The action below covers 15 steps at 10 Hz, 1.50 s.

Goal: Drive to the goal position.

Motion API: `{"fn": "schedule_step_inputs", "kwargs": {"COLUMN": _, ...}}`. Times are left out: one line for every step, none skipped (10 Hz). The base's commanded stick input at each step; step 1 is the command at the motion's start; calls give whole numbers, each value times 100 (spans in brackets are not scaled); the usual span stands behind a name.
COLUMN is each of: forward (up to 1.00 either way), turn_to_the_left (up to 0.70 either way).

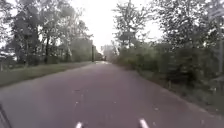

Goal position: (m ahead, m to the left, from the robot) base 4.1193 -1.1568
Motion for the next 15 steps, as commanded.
{"fn": "schedule_step_inputs", "kwargs": {"forward": 70, "turn_to_the_left": 0}}
{"fn": "schedule_step_inputs", "kwargs": {"forward": 70, "turn_to_the_left": 0}}
{"fn": "schedule_step_inputs", "kwargs": {"forward": 70, "turn_to_the_left": 0}}
{"fn": "schedule_step_inputs", "kwargs": {"forward": 70, "turn_to_the_left": 0}}
{"fn": "schedule_step_inputs", "kwargs": {"forward": 70, "turn_to_the_left": 0}}
{"fn": "schedule_step_inputs", "kwargs": {"forward": 70, "turn_to_the_left": 0}}
{"fn": "schedule_step_inputs", "kwargs": {"forward": 70, "turn_to_the_left": 0}}
{"fn": "schedule_step_inputs", "kwargs": {"forward": 70, "turn_to_the_left": 0}}
{"fn": "schedule_step_inputs", "kwargs": {"forward": 70, "turn_to_the_left": 0}}
{"fn": "schedule_step_inputs", "kwargs": {"forward": 70, "turn_to_the_left": 0}}
{"fn": "schedule_step_inputs", "kwargs": {"forward": 70, "turn_to_the_left": 0}}
{"fn": "schedule_step_inputs", "kwargs": {"forward": 70, "turn_to_the_left": 0}}
{"fn": "schedule_step_inputs", "kwargs": {"forward": 70, "turn_to_the_left": 0}}
{"fn": "schedule_step_inputs", "kwargs": {"forward": 70, "turn_to_the_left": 0}}
{"fn": "schedule_step_inputs", "kwargs": {"forward": 70, "turn_to_the_left": 0}}
